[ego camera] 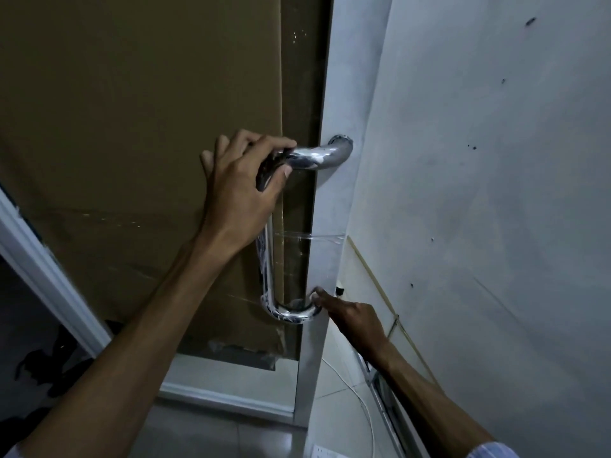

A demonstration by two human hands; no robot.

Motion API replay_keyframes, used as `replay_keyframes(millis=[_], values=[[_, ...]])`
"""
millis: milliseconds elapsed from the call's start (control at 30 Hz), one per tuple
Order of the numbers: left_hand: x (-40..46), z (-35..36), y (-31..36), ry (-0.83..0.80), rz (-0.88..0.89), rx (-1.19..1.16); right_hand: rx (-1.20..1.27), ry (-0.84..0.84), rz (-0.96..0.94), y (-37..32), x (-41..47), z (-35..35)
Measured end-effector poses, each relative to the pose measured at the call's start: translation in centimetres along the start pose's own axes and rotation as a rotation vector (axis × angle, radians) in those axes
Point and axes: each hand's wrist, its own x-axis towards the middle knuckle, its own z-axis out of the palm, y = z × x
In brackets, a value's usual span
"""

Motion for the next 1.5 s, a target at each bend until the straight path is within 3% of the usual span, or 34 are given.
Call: replay_keyframes(millis=[200,267,400,600,767,867,1000,1167,1367,1500], values=[[-0.1,-0.1,0.1,-0.003,-0.004,-0.003,0.052,0.101,0.218,-0.8,-1.9,2.0],[-0.2,0.0,0.1,0.003,-0.002,0.002,0.086,0.177,0.211,-2.0,-1.0,1.6],[-0.3,-0.1,0.1,0.013,-0.008,-0.003,0.021,0.129,0.09,-2.2,0.1,1.2],[-0.3,-0.1,0.3,0.005,-0.02,-0.009,-0.082,0.107,0.183,-1.1,-0.8,1.6],[-0.2,-0.1,0.3,0.006,-0.024,-0.01,-0.015,0.156,0.082,-2.7,-0.6,1.3],[-0.2,0.0,0.2,0.001,-0.022,-0.008,-0.053,0.17,0.168,-2.0,-0.7,1.1],[-0.2,0.2,0.3,0.015,-0.025,-0.009,-0.041,0.135,0.106,-2.7,-0.9,1.1],[-0.2,0.0,0.2,0.011,-0.025,-0.021,-0.028,0.17,0.309,-1.7,-1.6,1.2],[0.0,-0.1,0.3,0.006,-0.03,-0.054,0.227,0.444,0.574,-4.1,1.5,-4.8],[0.2,0.0,0.1,-0.002,-0.047,-0.061,0.496,0.719,0.502,-6.5,6.2,-12.8]])
